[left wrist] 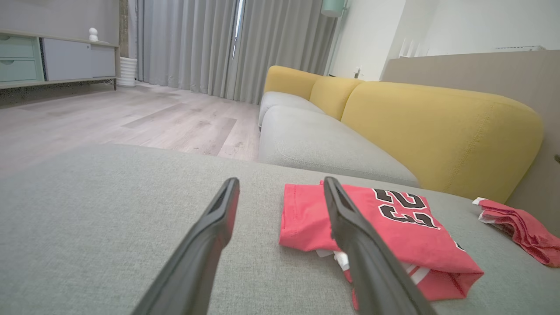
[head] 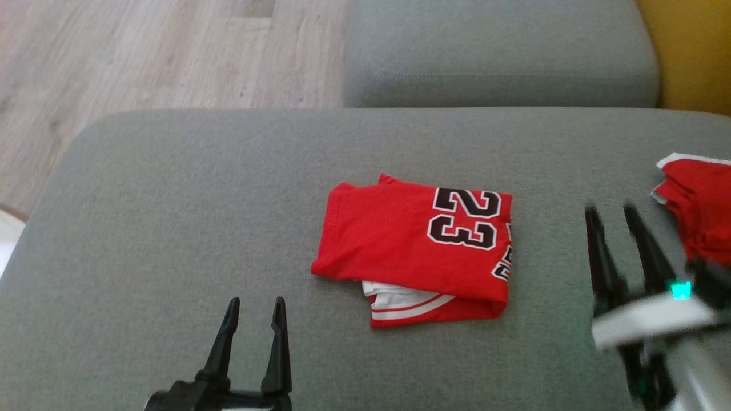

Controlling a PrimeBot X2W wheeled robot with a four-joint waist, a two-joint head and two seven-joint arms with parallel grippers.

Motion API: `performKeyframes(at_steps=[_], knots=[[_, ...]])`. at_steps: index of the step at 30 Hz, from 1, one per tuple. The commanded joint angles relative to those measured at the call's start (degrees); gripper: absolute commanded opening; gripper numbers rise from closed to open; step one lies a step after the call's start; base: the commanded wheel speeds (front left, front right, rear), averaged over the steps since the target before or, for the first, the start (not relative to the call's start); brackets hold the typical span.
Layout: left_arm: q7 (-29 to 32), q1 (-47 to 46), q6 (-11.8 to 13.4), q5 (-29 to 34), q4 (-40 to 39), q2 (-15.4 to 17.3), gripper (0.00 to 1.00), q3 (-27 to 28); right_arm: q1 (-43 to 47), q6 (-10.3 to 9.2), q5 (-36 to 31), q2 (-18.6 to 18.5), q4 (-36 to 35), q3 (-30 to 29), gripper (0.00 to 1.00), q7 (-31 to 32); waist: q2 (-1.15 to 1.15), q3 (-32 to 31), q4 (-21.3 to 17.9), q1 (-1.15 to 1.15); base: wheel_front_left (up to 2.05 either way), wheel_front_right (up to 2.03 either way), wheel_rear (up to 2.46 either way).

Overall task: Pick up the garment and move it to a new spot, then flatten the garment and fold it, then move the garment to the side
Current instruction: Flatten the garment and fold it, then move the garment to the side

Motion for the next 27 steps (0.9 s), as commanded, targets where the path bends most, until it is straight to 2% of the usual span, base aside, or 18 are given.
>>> performKeyframes(at_steps=[1,5,10,16,27], knots=[[-0.5,-1.2,0.3,0.6,-2.2,-0.4,1.0,2.3,0.2,-0.04,-2.1,0.4,-2.7,-0.2,1.0,-0.6,0.0,-0.6,-0.5,0.01,0.0,0.0,0.0],[-0.5,0.1,0.8,1.7,-3.1,-0.4,1.0,3.9,9.2,-0.04,-11.5,5.5,-7.2,-6.4,1.0,-0.6,0.0,-1.7,-0.9,0.01,0.0,0.0,0.0],[-0.5,2.6,1.6,3.6,-4.2,-0.4,1.0,5.5,15.1,-0.04,-16.6,10.0,-8.3,-9.6,1.0,-0.6,0.0,-2.7,-1.6,0.01,0.0,0.0,0.0],[-0.5,4.2,1.6,3.7,-4.4,-0.4,1.0,6.2,16.2,-0.04,-18.7,12.0,-8.1,-10.2,1.0,-0.6,0.0,-3.1,-2.0,0.01,0.0,0.0,0.0],[-0.5,4.5,1.8,4.0,-4.6,-0.4,1.0,5.9,16.4,-0.04,-19.2,13.2,-7.7,-10.7,1.0,-0.6,0.0,-3.7,-1.7,0.01,0.0,0.0,0.0]])
